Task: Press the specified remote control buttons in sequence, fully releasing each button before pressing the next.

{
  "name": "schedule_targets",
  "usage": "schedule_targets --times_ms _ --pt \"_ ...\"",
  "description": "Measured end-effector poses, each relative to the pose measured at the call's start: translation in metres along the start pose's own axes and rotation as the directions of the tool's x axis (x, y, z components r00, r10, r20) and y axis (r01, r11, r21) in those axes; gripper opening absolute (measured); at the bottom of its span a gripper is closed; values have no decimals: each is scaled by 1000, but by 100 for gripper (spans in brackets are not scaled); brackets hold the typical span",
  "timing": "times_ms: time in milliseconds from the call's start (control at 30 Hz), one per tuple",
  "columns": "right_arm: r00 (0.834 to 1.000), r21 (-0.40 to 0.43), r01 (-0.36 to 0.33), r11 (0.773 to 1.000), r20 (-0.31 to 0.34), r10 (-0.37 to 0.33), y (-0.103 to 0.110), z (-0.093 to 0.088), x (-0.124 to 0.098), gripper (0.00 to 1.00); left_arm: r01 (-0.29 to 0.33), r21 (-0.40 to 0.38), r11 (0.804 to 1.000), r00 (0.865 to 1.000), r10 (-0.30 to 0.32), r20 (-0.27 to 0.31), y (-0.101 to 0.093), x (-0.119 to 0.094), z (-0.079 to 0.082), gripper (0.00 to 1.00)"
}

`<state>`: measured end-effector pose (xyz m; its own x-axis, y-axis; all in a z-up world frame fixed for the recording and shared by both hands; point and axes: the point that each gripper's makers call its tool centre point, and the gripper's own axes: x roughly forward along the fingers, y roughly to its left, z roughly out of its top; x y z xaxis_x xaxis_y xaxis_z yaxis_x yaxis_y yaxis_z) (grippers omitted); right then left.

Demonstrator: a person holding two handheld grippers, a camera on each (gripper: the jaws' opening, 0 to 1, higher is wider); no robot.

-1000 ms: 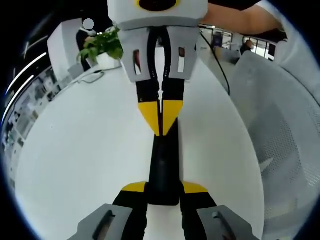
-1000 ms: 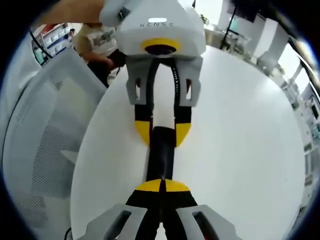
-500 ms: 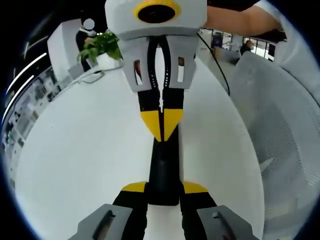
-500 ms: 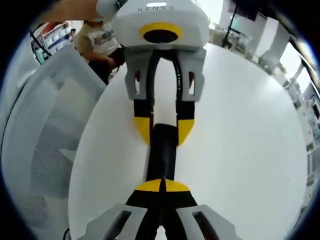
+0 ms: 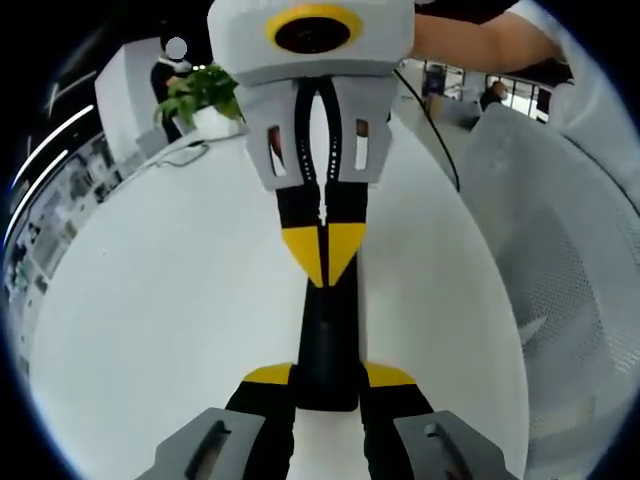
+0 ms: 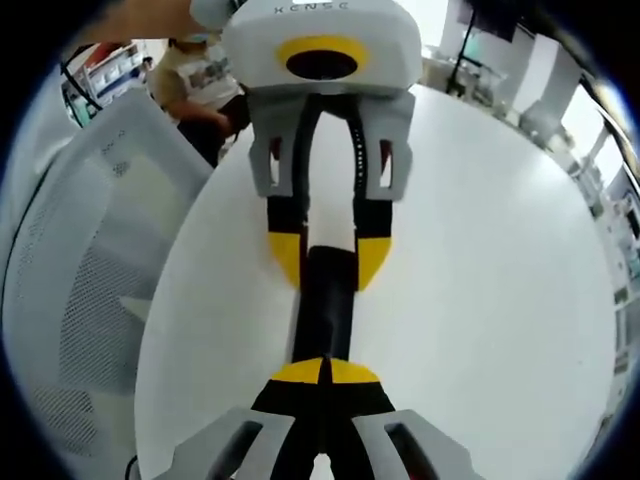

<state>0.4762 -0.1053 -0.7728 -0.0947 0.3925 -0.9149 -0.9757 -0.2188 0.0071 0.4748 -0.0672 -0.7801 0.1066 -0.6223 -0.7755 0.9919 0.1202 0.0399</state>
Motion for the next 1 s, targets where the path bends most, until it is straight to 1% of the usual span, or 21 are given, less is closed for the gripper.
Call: schedule_targets --times_ms 233,633,733,1000 --pt "1000 -5 3 1000 3 -3 0 0 0 0 1 -3 1000 1000 -1 0 0 0 0 24" --pt "999 -29 11 1000 -38 -12 0 -1 1 0 2 -4 1000 1000 -2 -3 0 0 0 24" --pt "999 -25 14 1000 -34 -15 -1 -1 1 0 2 -3 1000 1000 -2 -3 0 0 0 24" --pt "1000 6 10 1000 -1 -10 -1 -1 0 0 3 -2 1000 1000 -3 -3 0 0 0 24"
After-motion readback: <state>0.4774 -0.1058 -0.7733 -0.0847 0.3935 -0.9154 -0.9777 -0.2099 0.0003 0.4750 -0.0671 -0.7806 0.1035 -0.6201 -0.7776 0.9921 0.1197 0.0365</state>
